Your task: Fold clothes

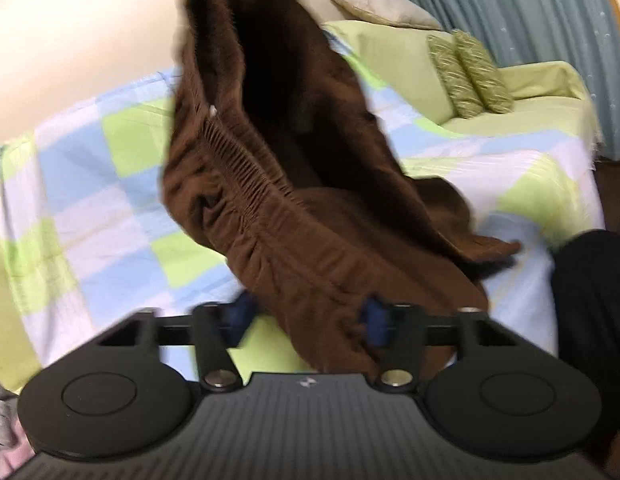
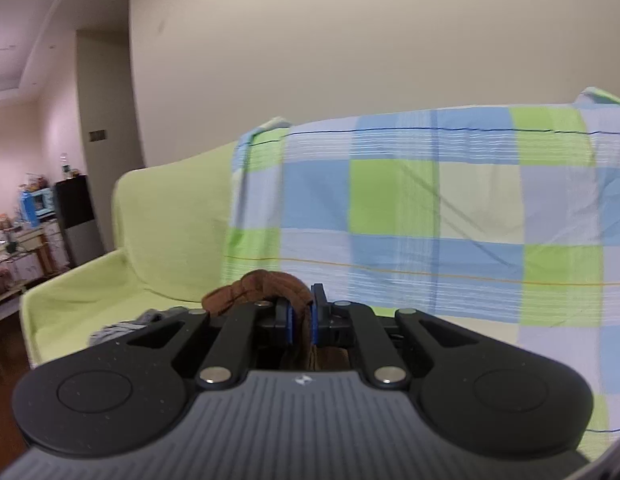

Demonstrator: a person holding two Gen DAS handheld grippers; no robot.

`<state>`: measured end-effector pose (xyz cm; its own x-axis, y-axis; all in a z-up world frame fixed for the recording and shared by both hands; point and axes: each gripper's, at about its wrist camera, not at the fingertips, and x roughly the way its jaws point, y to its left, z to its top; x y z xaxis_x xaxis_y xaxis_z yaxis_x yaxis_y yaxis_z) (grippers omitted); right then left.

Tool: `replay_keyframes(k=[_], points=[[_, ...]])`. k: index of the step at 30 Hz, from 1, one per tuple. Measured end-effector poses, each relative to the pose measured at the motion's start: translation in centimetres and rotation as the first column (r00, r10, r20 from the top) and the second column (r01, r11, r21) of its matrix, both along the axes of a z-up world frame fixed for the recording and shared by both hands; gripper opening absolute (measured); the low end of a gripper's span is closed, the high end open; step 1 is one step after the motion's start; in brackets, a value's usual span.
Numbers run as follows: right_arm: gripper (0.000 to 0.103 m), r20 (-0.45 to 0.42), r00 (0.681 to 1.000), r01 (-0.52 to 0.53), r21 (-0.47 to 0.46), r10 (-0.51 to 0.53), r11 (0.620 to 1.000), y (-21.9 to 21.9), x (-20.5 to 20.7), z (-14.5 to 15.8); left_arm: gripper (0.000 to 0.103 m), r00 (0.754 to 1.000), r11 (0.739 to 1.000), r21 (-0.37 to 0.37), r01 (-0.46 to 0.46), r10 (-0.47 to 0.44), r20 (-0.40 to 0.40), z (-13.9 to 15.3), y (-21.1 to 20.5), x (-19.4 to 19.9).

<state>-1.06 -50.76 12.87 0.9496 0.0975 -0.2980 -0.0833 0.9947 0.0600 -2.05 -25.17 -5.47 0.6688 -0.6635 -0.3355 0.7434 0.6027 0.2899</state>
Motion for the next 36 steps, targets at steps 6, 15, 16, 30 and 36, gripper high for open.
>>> replay_keyframes(k=[6, 15, 16, 30, 36], points=[[0.006, 0.002, 0.997, 0.076, -0.02, -0.076, 0.997, -2.8, -2.5, 0.0, 0.026, 1.0, 0.997, -0.077, -0.011, 0.011, 0.004, 4.9, 3.3, 3.0], [0.006, 0.132, 0.987, 0.088, -0.005, -0.087, 0.996, -1.9, -10.8, 3.4, 0.025, 0.969, 0.995, -0.035, 0.088, -0.078, 0.234, 18.0, 7.0, 0.8], [0.006, 0.15, 0.985, 0.085, -0.007, -0.083, 0.996, -1.7, -11.6, 4.0, 0.025, 0.961, 0.995, -0.01, 0.098, -0.092, 0.262, 19.3, 7.2, 0.4], [0.006, 0.171, 0.981, 0.082, 0.053, -0.09, 0.995, -2.3, -16.5, 5.8, 0.025, 0.947, 0.986, 0.067, 0.155, -0.168, 0.275, 21.8, 4.7, -2.1], [0.006, 0.234, 0.971, 0.032, 0.079, -0.05, 0.996, -2.1, -18.9, 8.7, 0.025, 0.917, 0.983, 0.058, 0.175, -0.184, 0.354, 26.0, 4.6, -3.4]])
